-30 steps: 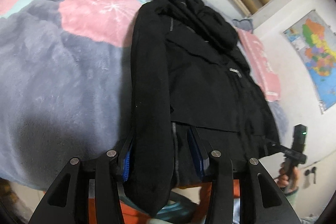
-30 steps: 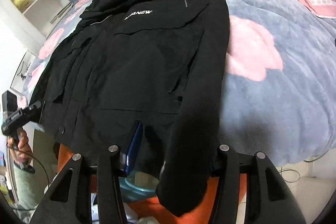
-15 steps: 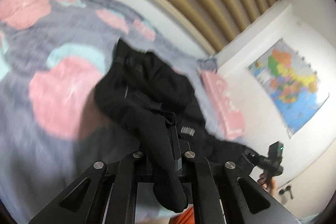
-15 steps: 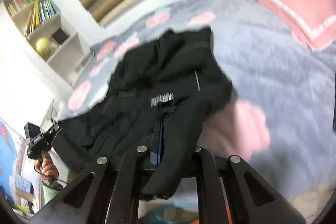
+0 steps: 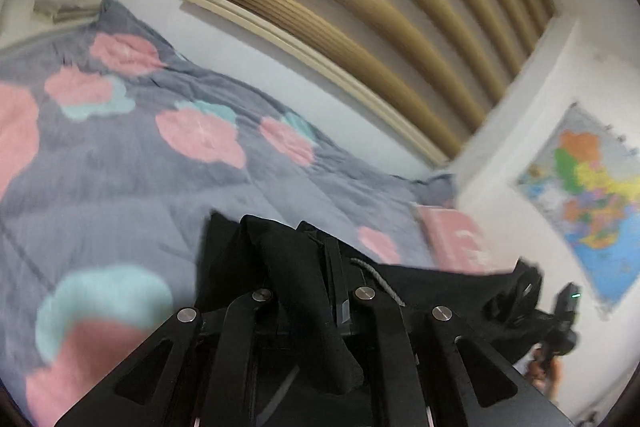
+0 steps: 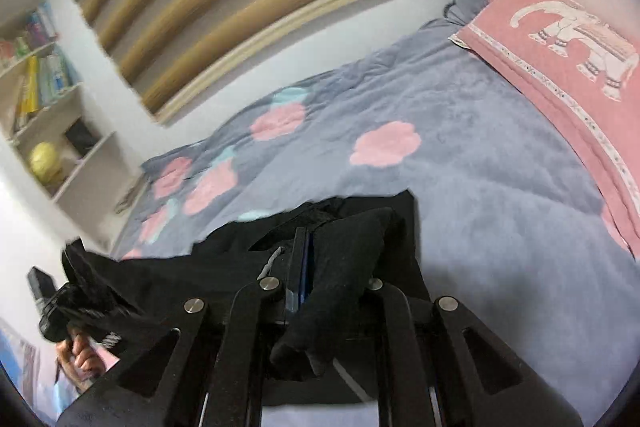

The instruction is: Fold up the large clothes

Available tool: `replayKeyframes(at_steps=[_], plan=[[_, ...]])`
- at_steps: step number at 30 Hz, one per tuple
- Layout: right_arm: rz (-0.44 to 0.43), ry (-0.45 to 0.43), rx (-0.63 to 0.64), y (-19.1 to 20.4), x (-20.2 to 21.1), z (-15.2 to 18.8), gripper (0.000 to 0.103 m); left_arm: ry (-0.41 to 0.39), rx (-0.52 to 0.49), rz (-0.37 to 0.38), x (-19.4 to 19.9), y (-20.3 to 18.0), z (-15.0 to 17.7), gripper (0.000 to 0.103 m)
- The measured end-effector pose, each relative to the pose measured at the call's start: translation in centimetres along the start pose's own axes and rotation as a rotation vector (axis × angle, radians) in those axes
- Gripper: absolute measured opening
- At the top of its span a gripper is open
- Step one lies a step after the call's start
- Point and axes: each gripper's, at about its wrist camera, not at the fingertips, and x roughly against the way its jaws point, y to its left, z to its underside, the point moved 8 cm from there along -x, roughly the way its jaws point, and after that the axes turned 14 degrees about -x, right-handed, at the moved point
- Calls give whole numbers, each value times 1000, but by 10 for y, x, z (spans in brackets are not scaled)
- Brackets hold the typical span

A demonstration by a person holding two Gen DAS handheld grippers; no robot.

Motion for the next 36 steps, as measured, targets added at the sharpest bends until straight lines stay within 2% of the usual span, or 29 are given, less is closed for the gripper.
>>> replayKeyframes(at_steps=[3,5,7,10,11,17,20,23,25,26,27,28,29,30,31,32,34,36], plan=[[97,19,11,-16,-57,-6,14,43,-12,-93,-53,14,2,13],[177,46,29,-33,-97,2,14,122,-8,-168,-95,32,16,13],[225,91,36,-50,-132,13,14,239,56,-208,-139,57,43,13],[257,177,42,-75,-185,44,15,374,137,-183,-185,81,87,14],[254,169,44,-78,-191,47,15,394,151,-178,-196,87,100,14],[199,118,16,-84,-193,49,15,354,85,-191,-197,82,106,14],[189,143,23,-79,-185,48,19,339,70,-199,-193,78,100,14],[171,173,43,-71,-160,44,26,326,19,-163,-175,68,88,20],[103,165,63,-61,-128,38,35,280,-46,-96,-147,56,71,28],[61,160,64,-58,-115,36,45,253,-63,-57,-136,51,63,33],[5,145,61,-54,-97,33,49,219,-72,3,-122,45,54,44],[-19,124,62,-52,-83,30,62,173,-75,83,-106,39,45,60],[-34,81,72,-51,-66,25,79,121,-68,137,-86,35,35,70],[-37,24,87,-51,-50,19,85,76,-68,144,-72,35,27,86],[-39,-11,99,-51,-41,16,90,12,-76,144,-55,35,17,87],[-44,-39,114,-50,-34,12,90,-29,-88,156,-42,34,9,87],[-36,-22,144,-50,-38,11,90,-57,-91,175,-31,36,2,87],[19,32,189,-51,-60,15,90,-40,-112,105,-38,45,1,87]])
